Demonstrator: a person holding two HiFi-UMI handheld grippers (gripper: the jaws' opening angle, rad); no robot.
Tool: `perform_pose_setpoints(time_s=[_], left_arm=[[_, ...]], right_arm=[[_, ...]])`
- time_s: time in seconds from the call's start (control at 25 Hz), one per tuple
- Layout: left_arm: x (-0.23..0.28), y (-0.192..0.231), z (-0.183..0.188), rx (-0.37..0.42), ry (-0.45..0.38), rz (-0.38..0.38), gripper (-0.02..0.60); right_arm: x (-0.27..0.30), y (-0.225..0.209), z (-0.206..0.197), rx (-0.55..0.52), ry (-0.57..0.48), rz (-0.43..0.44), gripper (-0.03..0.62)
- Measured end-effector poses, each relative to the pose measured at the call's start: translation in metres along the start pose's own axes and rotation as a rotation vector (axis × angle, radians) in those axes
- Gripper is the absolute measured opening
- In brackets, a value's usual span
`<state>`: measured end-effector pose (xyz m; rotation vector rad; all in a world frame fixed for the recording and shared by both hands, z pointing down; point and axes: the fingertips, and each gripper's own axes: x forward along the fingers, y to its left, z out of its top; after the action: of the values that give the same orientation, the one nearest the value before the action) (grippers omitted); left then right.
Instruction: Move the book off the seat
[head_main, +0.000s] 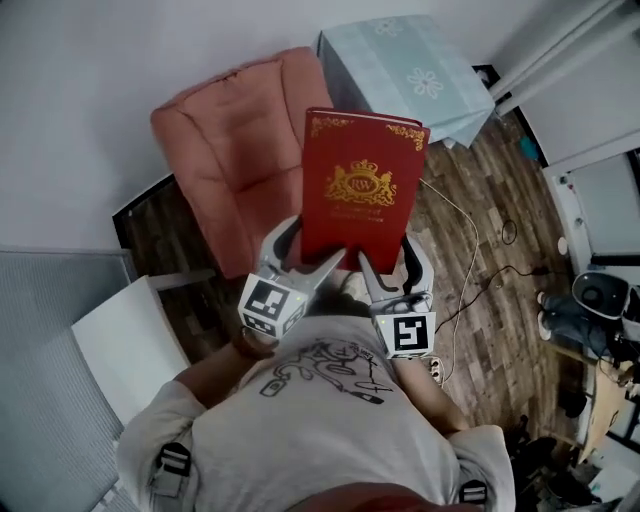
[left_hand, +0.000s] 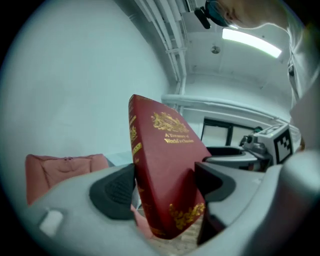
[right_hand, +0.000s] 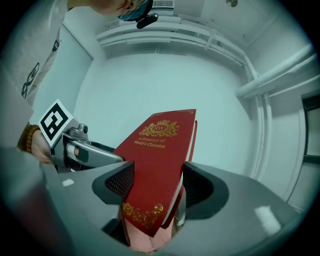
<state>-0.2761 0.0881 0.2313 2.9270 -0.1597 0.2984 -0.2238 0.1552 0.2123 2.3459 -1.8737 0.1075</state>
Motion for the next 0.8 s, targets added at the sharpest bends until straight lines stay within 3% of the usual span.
perform_pose_setpoints(time_s=[0.2, 0.4, 0.6, 0.8], left_arm=[[0.052, -0.066, -0.007, 0.039, 0.039, -0.185, 0.368], [0.095, -0.141, -0.005, 0.088, 0.081, -0.316, 0.368], [0.139, -0.199, -0.010, 0.106, 0.114, -0.374, 0.370], [0.176, -0.238, -0.012, 0.115, 0.122, -0.376, 0.370]], right_arm=[[-0.060, -0.056, -0.022, 0.020, 0.064, -0.183, 0.301], [-0.122, -0.111, -0.029, 0.087, 0.030, -0.322, 0.301], [-0.166, -0.164, -0.045, 0.120, 0.052, -0.382, 0.301], [-0.191, -0.211, -0.053, 0.121, 0.054, -0.399, 0.301]])
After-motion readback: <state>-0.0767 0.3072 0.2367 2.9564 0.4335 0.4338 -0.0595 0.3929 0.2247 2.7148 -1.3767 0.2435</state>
